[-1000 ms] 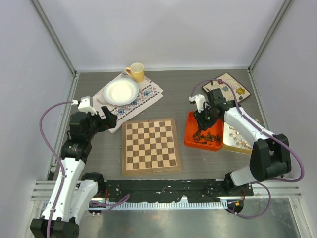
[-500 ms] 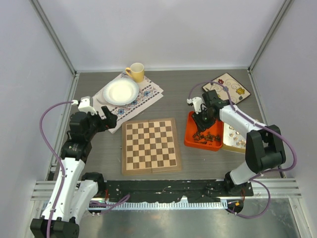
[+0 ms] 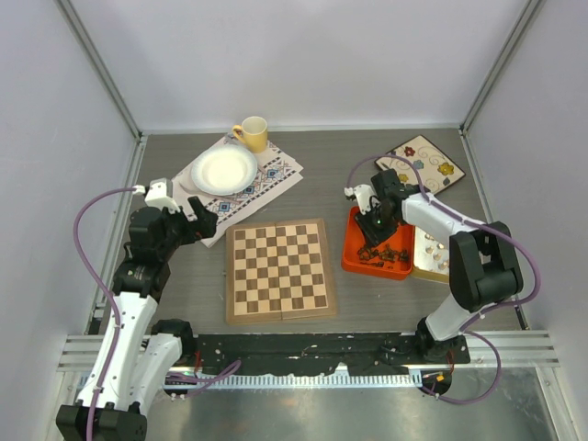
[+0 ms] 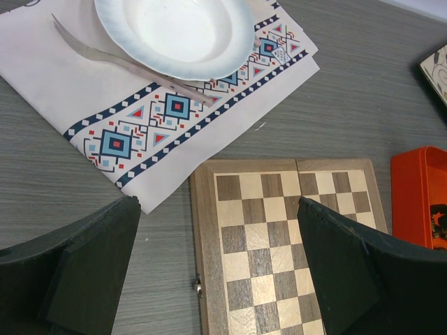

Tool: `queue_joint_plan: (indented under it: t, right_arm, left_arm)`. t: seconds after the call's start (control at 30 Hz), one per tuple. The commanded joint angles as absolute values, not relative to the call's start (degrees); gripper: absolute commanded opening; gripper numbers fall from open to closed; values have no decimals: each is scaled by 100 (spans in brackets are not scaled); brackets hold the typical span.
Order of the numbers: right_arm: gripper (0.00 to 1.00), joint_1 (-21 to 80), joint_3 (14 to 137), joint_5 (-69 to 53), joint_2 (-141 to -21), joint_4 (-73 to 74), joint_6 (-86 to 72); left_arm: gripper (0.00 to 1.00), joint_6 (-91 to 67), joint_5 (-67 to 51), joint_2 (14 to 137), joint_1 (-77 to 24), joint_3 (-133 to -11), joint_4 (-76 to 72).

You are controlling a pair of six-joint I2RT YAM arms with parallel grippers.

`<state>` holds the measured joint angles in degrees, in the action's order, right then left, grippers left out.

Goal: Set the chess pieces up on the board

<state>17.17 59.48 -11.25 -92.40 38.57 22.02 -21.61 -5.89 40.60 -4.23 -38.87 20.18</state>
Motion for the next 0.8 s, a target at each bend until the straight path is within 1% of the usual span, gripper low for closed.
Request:
queue_joint_plan:
  t: [0.0,0.13,0.17,0.23,0.27,0.37,0.47,0.77]
  right_arm:
    - [36,1758,6179,-1160,-9308,3753,2118]
    - [27,1758,6196,-1134,-9360,3735,2109]
    - [22,1758,6205,-1125,-9386,3744,2127]
    - [16,1775,6231,-1055,-9396,3753,2127]
    - [11,1767,6231,-1029,-9387,3744,2136]
    - [4,1775,6231,-941,-9308,3753,2136]
    - [1,1775,6275,-879,-9159,3893,2328]
    - [1,1749,6302,-537,-8552,4183,2865]
  left_arm:
    - [99,-2057,-642,3999,-439,-4008,1855]
    - [100,-2048,-676,4025,-448,-4008,1854]
    - [100,-2048,-677,4025,-440,-4008,1863]
    - [100,-2048,-686,4008,-439,-4008,1863]
    - [100,-2048,-677,3999,-439,-4008,1863]
    - [100,-2048,-677,3973,-439,-3999,1863]
    - [100,-2065,-712,3964,-439,-4008,1855]
    - [100,-2057,-721,3929,-439,-3999,1846]
